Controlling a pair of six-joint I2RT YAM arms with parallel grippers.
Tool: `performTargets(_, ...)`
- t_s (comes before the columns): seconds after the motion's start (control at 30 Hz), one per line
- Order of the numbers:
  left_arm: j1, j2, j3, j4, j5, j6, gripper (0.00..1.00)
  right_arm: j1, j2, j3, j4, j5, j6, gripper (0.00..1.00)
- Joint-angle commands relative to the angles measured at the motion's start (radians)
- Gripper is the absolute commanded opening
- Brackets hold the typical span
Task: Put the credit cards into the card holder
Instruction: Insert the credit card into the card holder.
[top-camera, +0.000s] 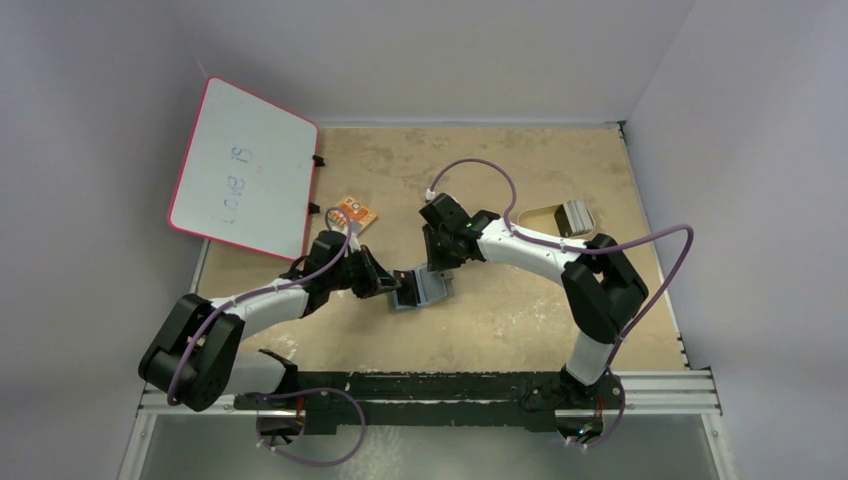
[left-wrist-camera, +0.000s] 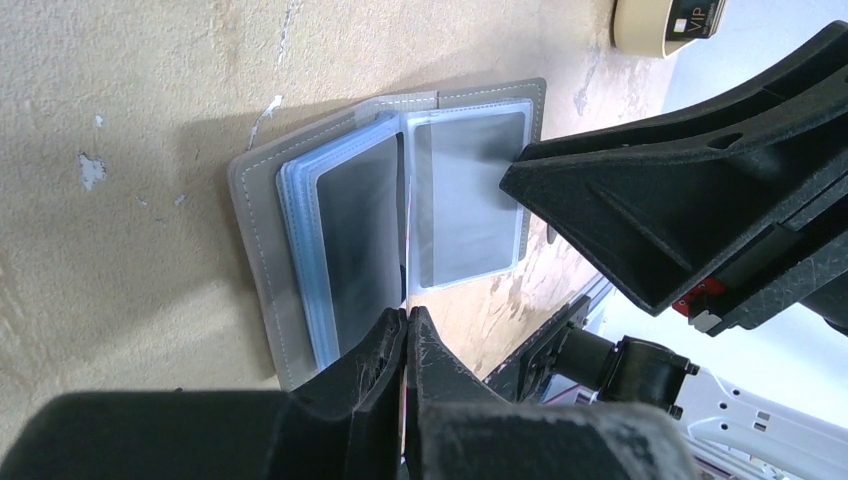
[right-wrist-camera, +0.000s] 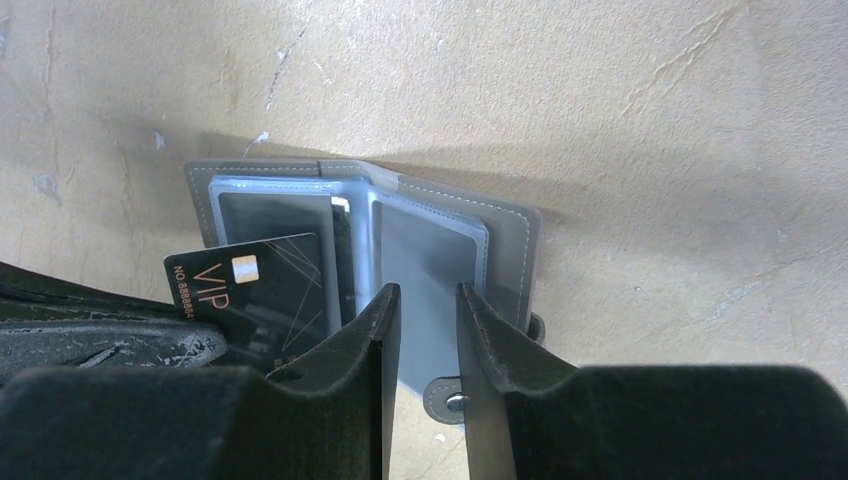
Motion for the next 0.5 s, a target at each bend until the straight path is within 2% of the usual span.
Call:
performTargets(0.0,0.006,-0.007,0.039,0.048,0.018,-0.025,0.00,-0.001,0.003,-0.009,-0.002,0.040,0.018,0.28)
performTargets(0.3,0.005,-0.016,0.049,0.059,0.025,-0.033,0.00,-0.001,0.003,-0.050,0.011,0.050,0.034,0.26)
performTargets(0.47,0.004,-0.001,0.031,0.146,0.054,-0.080,0.00,-0.001,0.000,-0.057,0.029,0.056,0.036,0.27)
